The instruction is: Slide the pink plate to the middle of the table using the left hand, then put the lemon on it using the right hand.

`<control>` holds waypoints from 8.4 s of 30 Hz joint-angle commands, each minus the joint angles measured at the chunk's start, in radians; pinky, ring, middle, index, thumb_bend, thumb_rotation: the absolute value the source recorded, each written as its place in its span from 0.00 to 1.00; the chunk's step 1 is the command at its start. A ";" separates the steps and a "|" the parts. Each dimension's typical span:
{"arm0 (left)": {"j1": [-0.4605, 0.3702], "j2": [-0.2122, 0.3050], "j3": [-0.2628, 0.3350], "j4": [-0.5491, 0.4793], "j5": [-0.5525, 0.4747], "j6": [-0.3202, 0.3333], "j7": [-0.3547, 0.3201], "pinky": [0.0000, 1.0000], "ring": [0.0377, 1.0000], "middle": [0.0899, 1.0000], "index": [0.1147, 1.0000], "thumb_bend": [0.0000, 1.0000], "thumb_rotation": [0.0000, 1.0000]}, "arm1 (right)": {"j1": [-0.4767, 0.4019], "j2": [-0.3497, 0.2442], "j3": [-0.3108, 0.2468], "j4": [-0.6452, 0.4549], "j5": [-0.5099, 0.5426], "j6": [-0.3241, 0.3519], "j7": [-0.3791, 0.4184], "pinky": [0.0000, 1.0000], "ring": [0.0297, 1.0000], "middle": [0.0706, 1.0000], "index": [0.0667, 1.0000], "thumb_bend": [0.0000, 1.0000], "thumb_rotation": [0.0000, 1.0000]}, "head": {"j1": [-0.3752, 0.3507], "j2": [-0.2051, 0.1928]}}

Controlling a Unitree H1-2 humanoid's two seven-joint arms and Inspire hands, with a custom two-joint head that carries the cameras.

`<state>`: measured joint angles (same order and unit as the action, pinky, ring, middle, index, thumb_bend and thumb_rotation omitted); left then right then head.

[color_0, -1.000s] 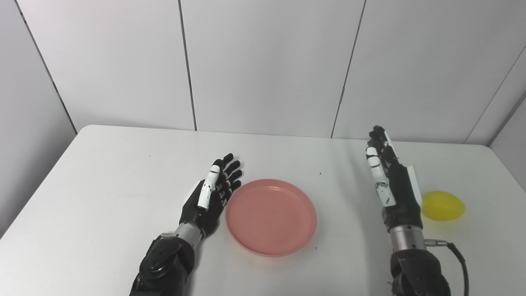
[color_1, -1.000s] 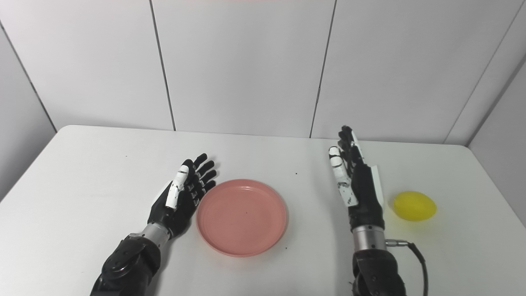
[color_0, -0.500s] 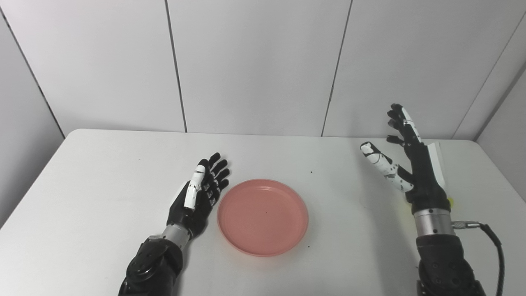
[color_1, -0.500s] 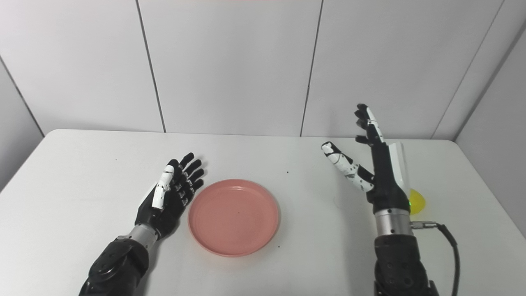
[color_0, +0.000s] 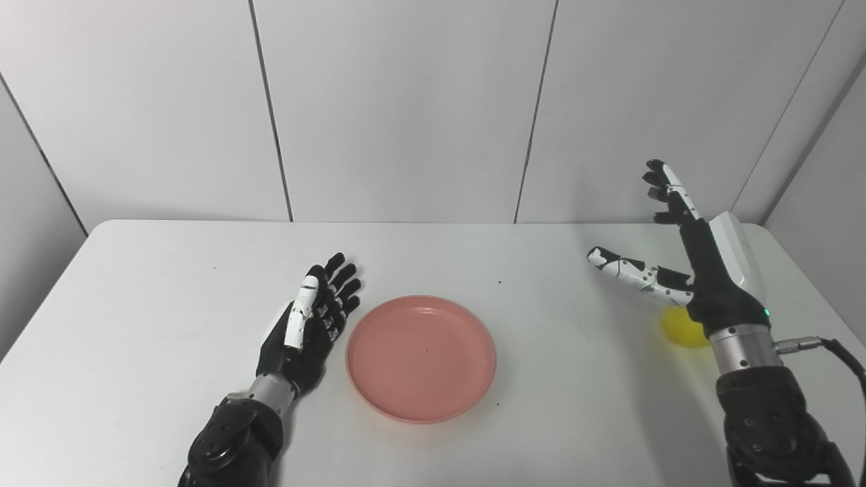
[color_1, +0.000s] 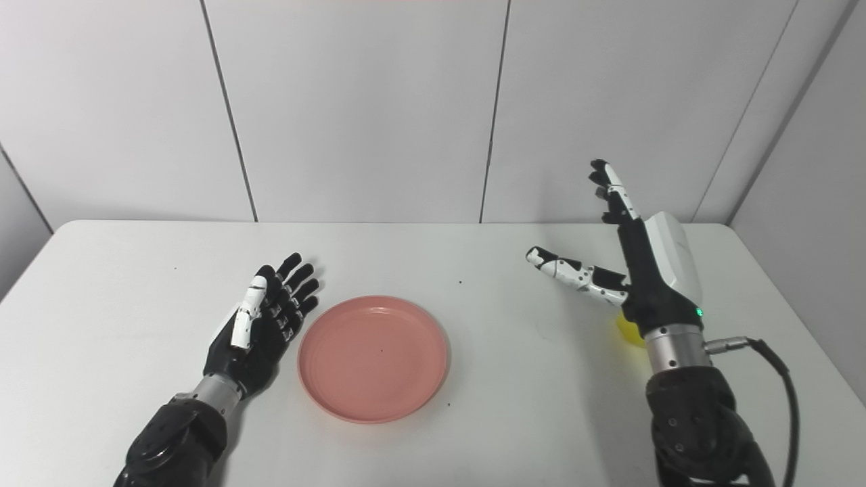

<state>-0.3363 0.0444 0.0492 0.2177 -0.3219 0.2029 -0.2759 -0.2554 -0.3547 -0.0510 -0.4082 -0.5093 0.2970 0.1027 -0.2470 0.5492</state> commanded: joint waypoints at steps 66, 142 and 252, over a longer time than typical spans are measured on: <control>-0.009 0.070 0.023 0.033 -0.038 0.040 -0.026 1.00 0.98 0.98 0.97 0.44 1.00 | -0.009 -0.338 0.003 0.246 0.048 0.108 0.264 0.86 0.89 0.89 0.90 1.00 0.22 | -0.072 0.028; 0.002 0.074 0.024 -0.001 -0.040 0.073 -0.031 1.00 0.98 0.98 0.97 0.44 1.00 | -0.107 -0.319 0.079 0.603 0.092 -0.114 0.072 0.40 0.42 0.45 0.51 0.53 0.00 | -0.046 0.041; 0.026 -0.038 0.016 -0.092 0.028 0.065 0.121 0.98 0.96 0.96 0.96 0.43 1.00 | -0.304 0.234 0.554 0.631 -0.276 -0.108 0.006 0.33 0.41 0.48 0.58 0.58 0.08 | 0.195 0.042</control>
<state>-0.3075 0.0107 0.0696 0.1291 -0.2985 0.2531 -0.1645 -0.5532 -0.1104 0.4930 0.2279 -0.7720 0.2108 0.0977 -0.0537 0.5921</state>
